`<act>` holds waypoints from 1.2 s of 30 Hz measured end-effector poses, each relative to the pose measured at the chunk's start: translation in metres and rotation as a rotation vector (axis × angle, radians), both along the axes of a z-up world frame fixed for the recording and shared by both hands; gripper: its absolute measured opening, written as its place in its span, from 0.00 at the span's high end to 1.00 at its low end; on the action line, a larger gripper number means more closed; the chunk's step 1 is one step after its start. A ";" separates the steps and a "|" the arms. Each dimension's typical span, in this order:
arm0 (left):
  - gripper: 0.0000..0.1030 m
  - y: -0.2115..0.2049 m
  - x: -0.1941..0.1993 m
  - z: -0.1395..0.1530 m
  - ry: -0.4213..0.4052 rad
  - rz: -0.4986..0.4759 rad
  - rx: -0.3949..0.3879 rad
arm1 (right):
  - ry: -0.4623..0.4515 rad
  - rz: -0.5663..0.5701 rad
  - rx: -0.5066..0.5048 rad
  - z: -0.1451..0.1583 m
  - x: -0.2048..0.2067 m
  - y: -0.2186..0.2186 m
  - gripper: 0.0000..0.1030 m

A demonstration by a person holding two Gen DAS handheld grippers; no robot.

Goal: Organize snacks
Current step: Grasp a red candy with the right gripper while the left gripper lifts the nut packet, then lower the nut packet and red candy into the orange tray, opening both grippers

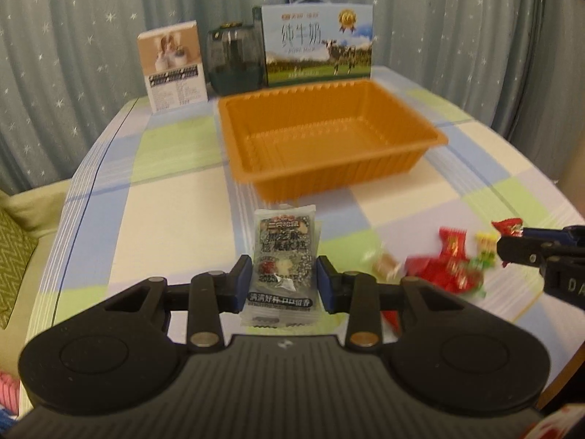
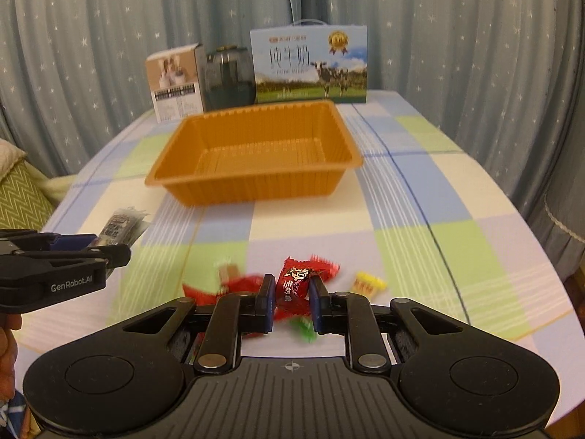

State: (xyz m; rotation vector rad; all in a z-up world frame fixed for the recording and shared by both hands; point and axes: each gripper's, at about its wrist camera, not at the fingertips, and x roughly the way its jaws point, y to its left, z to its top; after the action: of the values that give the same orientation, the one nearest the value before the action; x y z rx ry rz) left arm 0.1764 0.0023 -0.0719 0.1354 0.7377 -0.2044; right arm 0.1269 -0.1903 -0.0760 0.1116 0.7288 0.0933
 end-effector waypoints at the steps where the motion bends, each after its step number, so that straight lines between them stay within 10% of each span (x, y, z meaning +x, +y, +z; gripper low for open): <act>1: 0.67 -0.002 0.005 0.003 -0.004 -0.002 -0.008 | -0.008 0.004 0.001 0.002 0.005 -0.001 0.81; 21: 0.67 -0.023 0.149 0.014 -0.084 -0.010 -0.079 | -0.120 0.087 -0.024 0.011 0.176 -0.001 0.81; 33: 0.65 -0.017 0.170 -0.007 -0.046 -0.007 -0.108 | -0.057 0.107 -0.018 -0.014 0.206 0.003 0.81; 36: 0.51 -0.016 0.167 -0.005 -0.059 -0.007 -0.103 | -0.050 0.107 -0.010 -0.015 0.206 0.002 0.81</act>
State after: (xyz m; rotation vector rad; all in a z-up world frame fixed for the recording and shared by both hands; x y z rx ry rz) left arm 0.3438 -0.0140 -0.0773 0.0460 0.6667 -0.2435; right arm 0.3327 -0.1878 -0.0913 0.0609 0.6851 0.1938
